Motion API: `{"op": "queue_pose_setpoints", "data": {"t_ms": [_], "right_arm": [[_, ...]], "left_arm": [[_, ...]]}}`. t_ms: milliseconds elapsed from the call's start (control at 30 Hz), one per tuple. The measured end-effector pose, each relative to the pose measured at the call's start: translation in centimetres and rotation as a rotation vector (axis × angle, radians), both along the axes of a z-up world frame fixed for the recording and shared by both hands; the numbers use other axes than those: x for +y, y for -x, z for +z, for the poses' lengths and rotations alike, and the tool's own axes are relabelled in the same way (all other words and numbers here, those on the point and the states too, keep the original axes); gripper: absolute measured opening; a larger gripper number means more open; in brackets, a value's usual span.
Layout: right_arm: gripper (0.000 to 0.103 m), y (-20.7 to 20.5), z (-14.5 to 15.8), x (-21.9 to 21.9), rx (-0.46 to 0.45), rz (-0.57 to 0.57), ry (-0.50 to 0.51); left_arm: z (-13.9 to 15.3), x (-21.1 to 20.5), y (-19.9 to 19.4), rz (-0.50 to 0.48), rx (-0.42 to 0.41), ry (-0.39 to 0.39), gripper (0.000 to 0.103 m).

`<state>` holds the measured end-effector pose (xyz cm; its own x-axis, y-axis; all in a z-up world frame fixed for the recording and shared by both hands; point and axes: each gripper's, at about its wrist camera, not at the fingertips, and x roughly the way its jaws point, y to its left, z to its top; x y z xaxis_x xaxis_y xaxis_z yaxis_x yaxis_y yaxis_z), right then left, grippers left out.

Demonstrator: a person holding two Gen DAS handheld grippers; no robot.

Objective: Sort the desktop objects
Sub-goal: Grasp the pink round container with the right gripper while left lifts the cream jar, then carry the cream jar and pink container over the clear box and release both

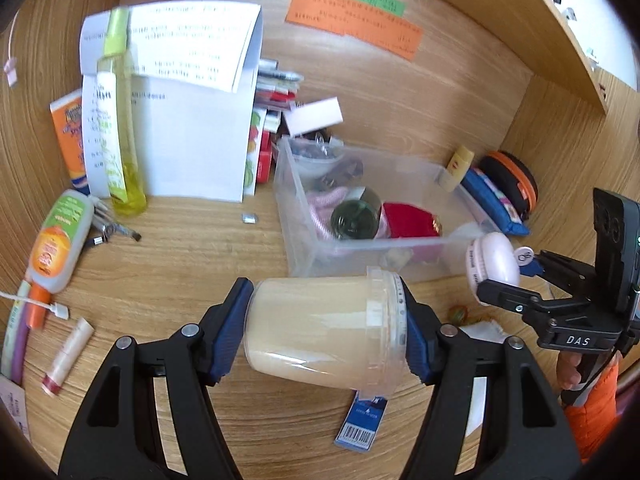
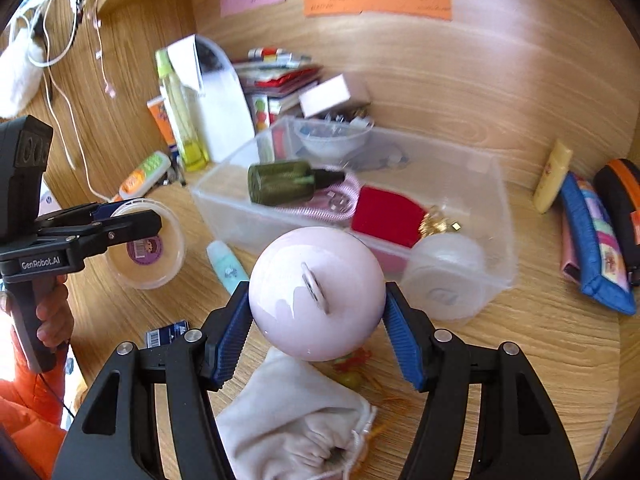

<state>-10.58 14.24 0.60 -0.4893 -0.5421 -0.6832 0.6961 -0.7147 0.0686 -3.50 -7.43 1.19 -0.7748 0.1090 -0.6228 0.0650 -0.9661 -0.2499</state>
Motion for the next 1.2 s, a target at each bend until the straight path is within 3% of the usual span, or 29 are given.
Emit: {"op": "queue_pose_setpoints", "data": {"t_ms": [333,733,900,1200], "right_arm": [[0.060,0.8,3.7,2.3,0.115,-0.077,0.047],[0.060,2.6,5.8,2.1,0.178,-0.114,0.069],[0.060,3.5,6.1,0.9,0.176,-0.093,0.094],[0.060,6.9,6.0,-0.7,0.161,-0.097,0.066]], "left_arm": [[3.9,0.0,0.7,0.040,0.093,0.036,0.067],[8.4,2.9,3.1,-0.041,0.184,0.062,0.067],[9.2,3.9,5.4,-0.082,0.177,0.042,0.067],[9.4,4.6,9.8,-0.073,0.132,0.058,0.067]]}}
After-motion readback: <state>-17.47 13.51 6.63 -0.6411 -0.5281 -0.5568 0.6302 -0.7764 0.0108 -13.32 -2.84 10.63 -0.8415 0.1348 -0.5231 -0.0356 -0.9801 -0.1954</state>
